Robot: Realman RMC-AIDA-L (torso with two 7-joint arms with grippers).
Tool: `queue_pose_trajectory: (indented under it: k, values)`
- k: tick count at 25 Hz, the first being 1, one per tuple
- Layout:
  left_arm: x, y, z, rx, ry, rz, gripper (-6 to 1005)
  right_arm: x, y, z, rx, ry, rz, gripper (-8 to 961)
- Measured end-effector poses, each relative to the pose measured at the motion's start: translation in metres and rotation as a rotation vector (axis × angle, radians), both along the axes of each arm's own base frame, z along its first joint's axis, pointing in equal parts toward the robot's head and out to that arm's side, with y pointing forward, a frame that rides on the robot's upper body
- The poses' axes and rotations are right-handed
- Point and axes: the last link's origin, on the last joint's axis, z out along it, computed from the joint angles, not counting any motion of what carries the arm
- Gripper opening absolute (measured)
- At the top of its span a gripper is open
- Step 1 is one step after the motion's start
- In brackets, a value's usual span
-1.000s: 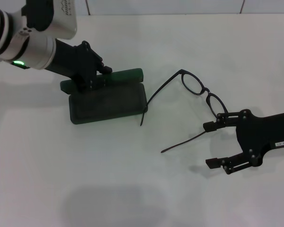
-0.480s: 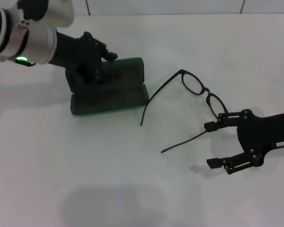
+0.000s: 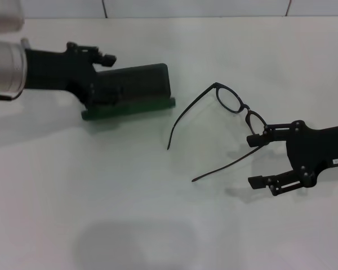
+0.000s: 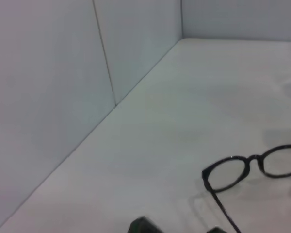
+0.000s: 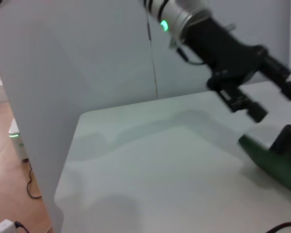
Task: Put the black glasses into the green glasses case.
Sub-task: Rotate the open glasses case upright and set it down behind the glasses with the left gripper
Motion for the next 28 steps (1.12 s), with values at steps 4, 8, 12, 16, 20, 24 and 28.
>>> queue_pose_trajectory:
  k: [4, 8, 12, 16, 20, 24, 28]
  values:
    - [-0.011, -0.008, -0.005, -0.008, 0.000, 0.013, 737, -0.003, 0.002, -0.001, -0.002, 0.000, 0.009, 855]
    - [-0.019, -0.012, -0.016, -0.046, -0.015, 0.046, 738, -0.005, 0.002, -0.002, -0.005, 0.003, 0.012, 855]
    - [-0.026, -0.014, -0.024, -0.066, -0.021, 0.060, 737, -0.004, 0.001, -0.004, -0.004, 0.001, 0.008, 854]
    - [-0.033, -0.012, -0.029, -0.051, -0.021, 0.085, 737, -0.003, 0.000, -0.004, -0.004, 0.000, 0.001, 854]
    - [-0.039, -0.012, -0.035, -0.053, -0.021, 0.100, 736, -0.001, -0.001, -0.005, -0.004, -0.001, -0.003, 854]
    - [-0.042, -0.013, -0.037, -0.048, -0.023, 0.101, 735, 0.000, -0.001, -0.005, -0.004, -0.003, -0.005, 854]
    - [-0.044, -0.014, -0.038, -0.048, -0.028, 0.109, 734, 0.000, -0.001, -0.005, -0.004, -0.004, -0.006, 854]
